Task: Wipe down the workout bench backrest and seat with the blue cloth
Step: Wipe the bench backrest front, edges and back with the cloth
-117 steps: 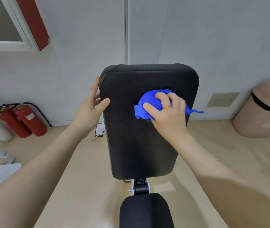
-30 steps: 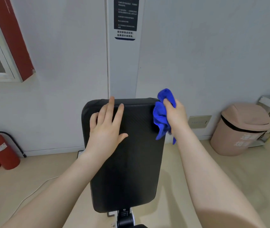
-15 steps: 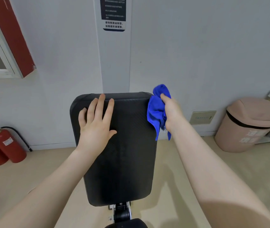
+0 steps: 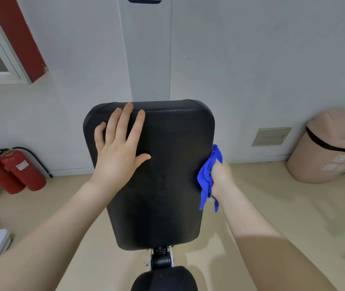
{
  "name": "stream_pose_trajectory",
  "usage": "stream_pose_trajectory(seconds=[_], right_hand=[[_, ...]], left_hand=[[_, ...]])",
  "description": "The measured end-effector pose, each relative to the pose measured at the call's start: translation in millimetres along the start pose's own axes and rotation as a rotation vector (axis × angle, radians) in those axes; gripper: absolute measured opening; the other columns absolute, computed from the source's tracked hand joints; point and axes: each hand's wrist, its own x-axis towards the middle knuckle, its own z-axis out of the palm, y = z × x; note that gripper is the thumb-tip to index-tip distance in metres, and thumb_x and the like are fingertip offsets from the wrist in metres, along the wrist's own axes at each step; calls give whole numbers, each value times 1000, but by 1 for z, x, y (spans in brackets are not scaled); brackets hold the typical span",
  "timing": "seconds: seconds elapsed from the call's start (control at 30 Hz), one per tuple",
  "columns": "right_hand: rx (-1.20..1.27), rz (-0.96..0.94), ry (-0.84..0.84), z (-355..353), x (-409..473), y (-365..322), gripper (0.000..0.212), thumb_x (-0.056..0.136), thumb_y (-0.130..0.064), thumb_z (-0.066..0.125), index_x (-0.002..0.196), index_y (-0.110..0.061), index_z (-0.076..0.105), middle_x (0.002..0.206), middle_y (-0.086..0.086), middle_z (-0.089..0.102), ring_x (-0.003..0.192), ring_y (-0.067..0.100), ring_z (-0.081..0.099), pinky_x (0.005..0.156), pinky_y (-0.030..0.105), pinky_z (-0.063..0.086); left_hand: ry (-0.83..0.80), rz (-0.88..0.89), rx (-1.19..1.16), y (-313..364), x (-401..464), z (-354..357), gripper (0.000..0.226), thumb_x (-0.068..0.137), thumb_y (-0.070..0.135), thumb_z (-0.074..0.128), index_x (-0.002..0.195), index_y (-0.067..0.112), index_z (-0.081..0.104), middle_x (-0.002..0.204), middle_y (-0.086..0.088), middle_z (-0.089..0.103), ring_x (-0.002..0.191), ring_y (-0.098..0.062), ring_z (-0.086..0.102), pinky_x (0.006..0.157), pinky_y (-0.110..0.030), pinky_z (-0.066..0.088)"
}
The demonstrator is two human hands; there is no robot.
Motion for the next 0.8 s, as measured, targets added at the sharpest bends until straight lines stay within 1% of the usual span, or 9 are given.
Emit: stream_pose_trajectory(seconds=[0.07,0.13,0.27,0.4,0.5,0.6,0.67,0.73,0.8], right_hand=[[92,-163,-17,7,-10,-19,16,93,-25,51,82,-17,59,58,-6,55,50,10,51,49,19,41],[138,-286,-42,14,-18,-43,15,94,-26,49,93,-19,62,80,0,62,69,18,59,66,29,51],[113,-523,-23,26,-30,-62,13,94,-23,46,92,-24,59,89,-3,60,80,17,58,76,33,50],[-292,-869,253,25,-22,-10,28,96,-26,46,120,-13,52,121,5,53,106,19,52,93,31,40],[-536,-864,427,25,-14,35,48,95,-27,48,135,-1,41,140,16,35,120,33,42,100,39,37],[-586,-871,522,41,-21,55,49,94,-27,50,137,-4,41,142,21,31,119,39,37,98,46,39],[-696,-1010,537,59,-33,68,45,93,-35,44,129,-9,47,137,19,32,114,37,37,93,48,44],[-867,-1177,473,80,-45,86,42,88,-37,44,123,-14,44,131,16,31,107,32,36,88,46,48],[-1010,-1321,368,98,-55,105,49,81,-27,61,125,-19,41,127,15,32,102,31,38,84,43,50]], left_hand=[[-1,0,2,0,-1,0,99,61,31,83,141,11,28,147,-21,32,133,-33,16,102,-58,25],[4,2,3,0,-2,1,99,61,31,83,141,11,28,147,-21,31,133,-32,16,102,-56,24],[19,11,2,-2,-2,2,100,59,33,84,141,11,30,147,-19,32,133,-32,19,102,-53,23],[33,37,-13,-6,-1,1,98,58,36,84,139,13,33,146,-17,35,132,-30,22,99,-46,19],[42,44,-38,-7,0,0,97,57,36,84,138,15,35,146,-15,37,131,-29,23,98,-44,19],[44,65,-80,-8,0,-2,92,58,33,84,137,18,38,146,-15,37,132,-28,22,97,-43,18],[63,92,-158,-12,-1,-6,79,65,26,77,135,22,40,146,-14,38,132,-25,23,96,-41,19],[102,73,-372,-18,-1,-13,68,73,17,64,135,23,37,142,-11,44,130,-19,28,97,-36,23],[129,77,-606,-27,-5,-19,62,78,9,54,135,18,33,135,-11,49,126,-17,35,101,-31,30]])
